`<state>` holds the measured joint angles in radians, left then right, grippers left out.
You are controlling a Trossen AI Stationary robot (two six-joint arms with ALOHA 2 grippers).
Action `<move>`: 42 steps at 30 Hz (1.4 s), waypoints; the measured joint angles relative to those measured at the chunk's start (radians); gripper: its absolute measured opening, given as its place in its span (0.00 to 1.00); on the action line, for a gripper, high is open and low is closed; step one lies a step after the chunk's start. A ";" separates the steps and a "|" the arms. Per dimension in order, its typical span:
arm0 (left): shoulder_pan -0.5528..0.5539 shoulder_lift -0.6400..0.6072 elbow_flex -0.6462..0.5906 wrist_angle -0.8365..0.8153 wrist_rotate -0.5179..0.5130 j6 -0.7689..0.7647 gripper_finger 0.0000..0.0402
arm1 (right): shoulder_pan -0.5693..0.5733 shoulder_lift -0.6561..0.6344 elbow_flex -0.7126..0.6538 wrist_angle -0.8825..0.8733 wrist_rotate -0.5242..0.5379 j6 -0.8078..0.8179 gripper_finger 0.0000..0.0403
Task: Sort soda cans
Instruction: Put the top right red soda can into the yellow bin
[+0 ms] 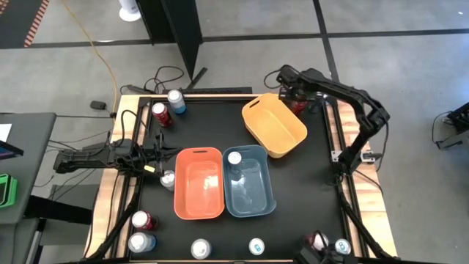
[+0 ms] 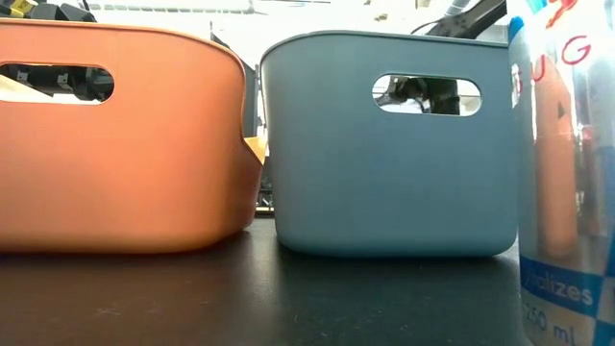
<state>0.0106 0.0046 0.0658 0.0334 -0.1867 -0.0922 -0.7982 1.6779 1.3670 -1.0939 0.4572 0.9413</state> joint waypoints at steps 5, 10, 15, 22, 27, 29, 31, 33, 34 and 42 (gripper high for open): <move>0.000 0.000 0.000 0.000 0.000 0.001 0.00 | 0.017 -0.099 0.000 -0.002 0.004 -0.008 0.75; 0.000 0.000 0.000 0.000 0.000 0.001 0.00 | 0.048 -0.206 0.000 0.013 0.003 -0.028 0.75; 0.000 0.000 0.000 0.000 0.000 0.001 0.00 | 0.094 -0.314 0.000 0.071 0.004 -0.068 0.75; 0.000 0.000 0.000 0.001 0.000 -0.001 0.00 | 0.195 -0.402 0.001 0.132 -0.011 -0.127 0.75; 0.000 0.000 0.000 0.002 0.000 -0.010 0.00 | 0.272 -0.416 0.001 0.193 -0.019 -0.167 0.75; 0.000 0.000 0.000 0.002 0.000 -0.014 0.00 | 0.295 -0.416 0.001 0.219 -0.042 -0.180 0.75; 0.000 0.000 0.000 0.002 0.000 -0.019 0.00 | 0.311 -0.412 0.001 0.243 -0.067 -0.189 0.75; 0.000 0.000 0.000 0.002 0.000 -0.018 0.00 | 0.326 -0.403 0.001 0.249 -0.089 -0.196 0.75; 0.000 0.000 0.000 0.002 0.000 -0.018 0.00 | 0.331 -0.396 0.001 0.253 -0.099 -0.202 0.75; 0.000 0.000 0.000 0.003 0.000 -0.018 0.00 | 0.354 -0.287 0.049 0.257 -0.158 -0.233 0.75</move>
<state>0.0105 0.0044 0.0658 0.0360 -0.1871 -0.1101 -0.4438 1.3907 1.4164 -0.8367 0.2996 0.7082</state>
